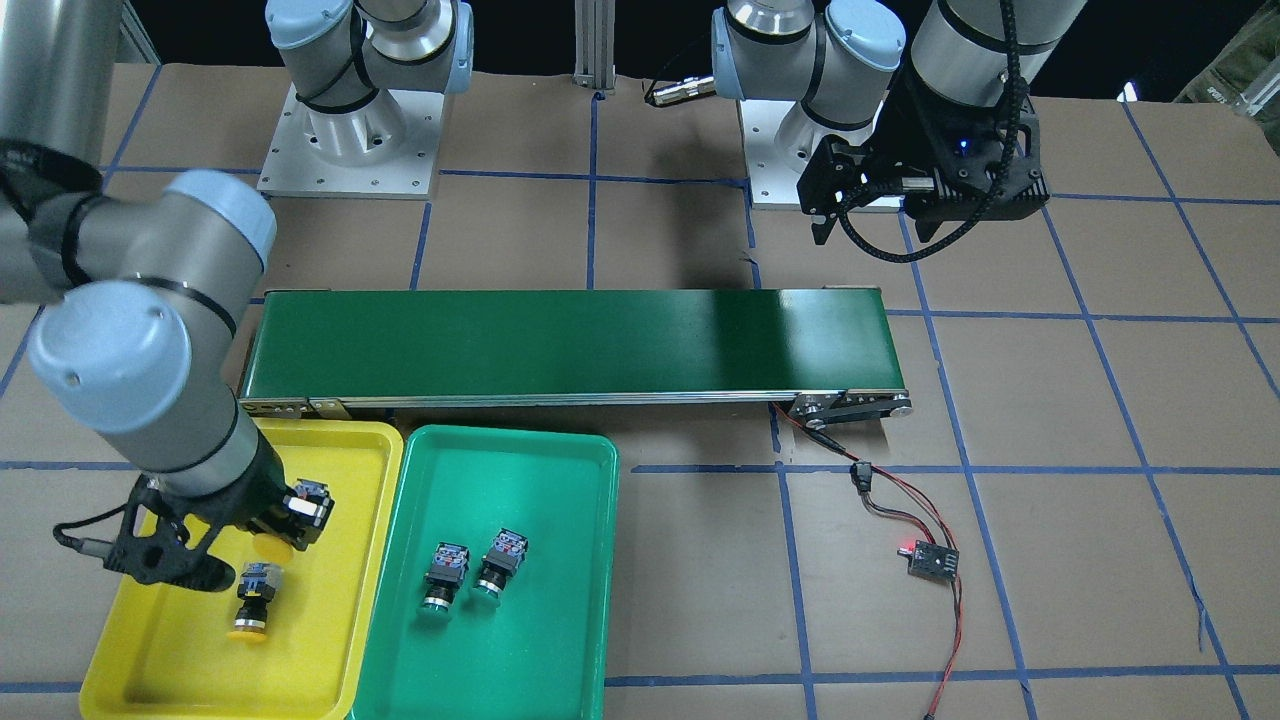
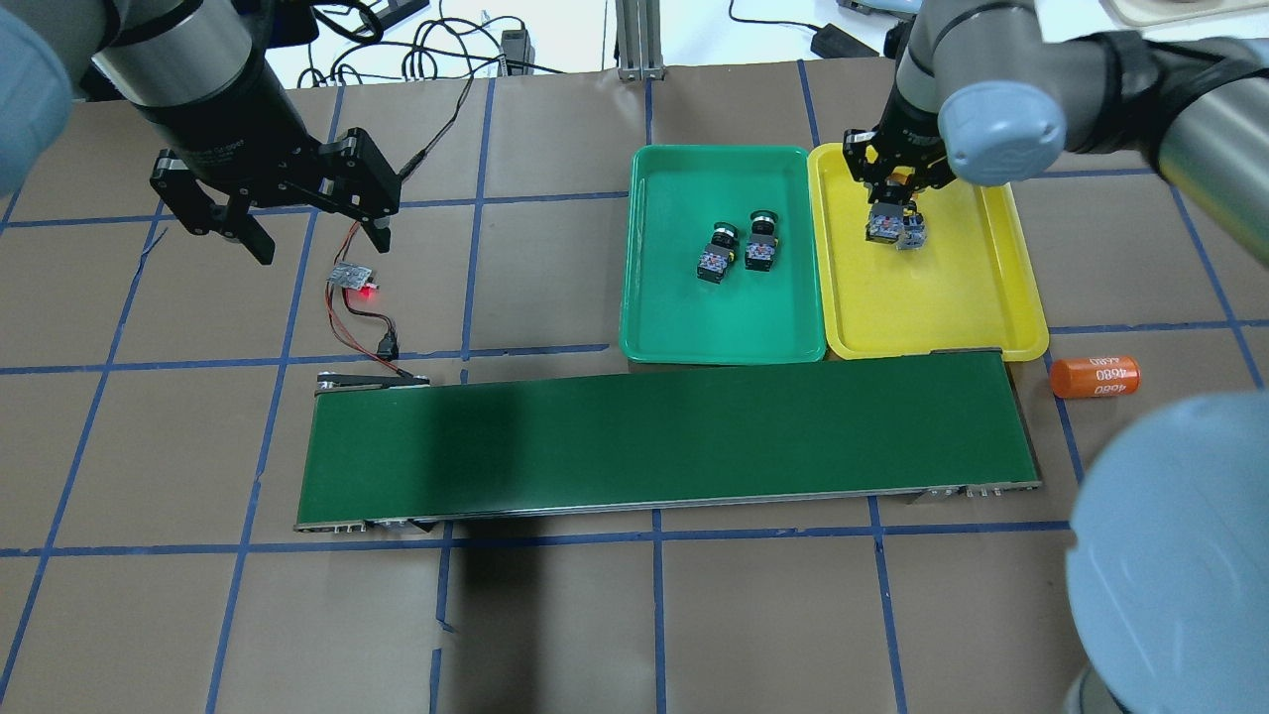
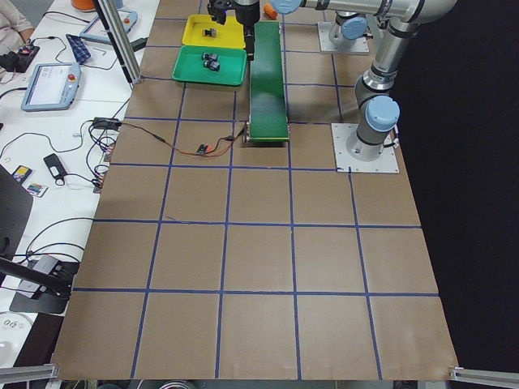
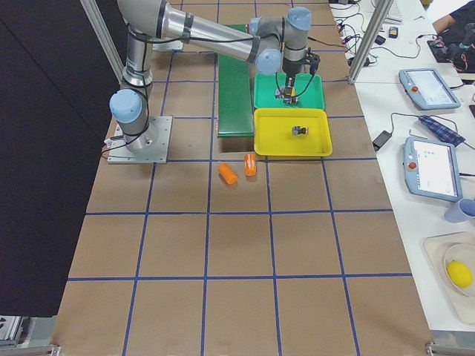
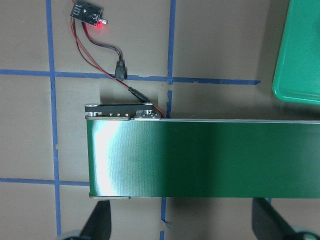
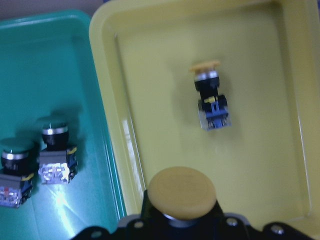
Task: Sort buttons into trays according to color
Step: 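Carry the yellow button into the yellow tray and release it, then raise the right gripper out of the yellow tray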
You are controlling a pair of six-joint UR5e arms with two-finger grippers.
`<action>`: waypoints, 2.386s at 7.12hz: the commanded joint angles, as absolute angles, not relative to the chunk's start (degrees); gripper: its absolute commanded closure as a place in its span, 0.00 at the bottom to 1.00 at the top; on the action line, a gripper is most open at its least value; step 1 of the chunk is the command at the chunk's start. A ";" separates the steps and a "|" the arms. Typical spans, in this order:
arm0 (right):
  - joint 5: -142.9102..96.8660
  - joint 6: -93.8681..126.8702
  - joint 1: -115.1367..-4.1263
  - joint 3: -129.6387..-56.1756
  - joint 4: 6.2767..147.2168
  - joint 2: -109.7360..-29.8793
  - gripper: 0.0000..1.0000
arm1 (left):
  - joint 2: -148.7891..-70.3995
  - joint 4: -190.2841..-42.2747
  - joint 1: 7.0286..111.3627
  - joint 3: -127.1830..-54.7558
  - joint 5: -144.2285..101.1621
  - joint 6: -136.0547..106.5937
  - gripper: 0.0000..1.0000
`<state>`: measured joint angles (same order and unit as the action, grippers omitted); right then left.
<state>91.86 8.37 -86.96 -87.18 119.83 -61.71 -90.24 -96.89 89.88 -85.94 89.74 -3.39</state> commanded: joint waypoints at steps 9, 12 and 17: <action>91.67 7.91 -86.92 -94.64 87.27 -91.40 0.00 | -90.35 -96.86 89.91 -85.69 90.00 -3.52 0.00; 90.80 4.76 -87.18 -95.80 87.45 -91.58 0.00 | -90.35 -96.86 89.91 -85.61 89.91 -3.52 0.00; 87.71 4.92 -90.35 -95.88 87.46 -96.04 0.00 | -90.88 -97.03 90.00 -84.64 90.00 -3.60 0.00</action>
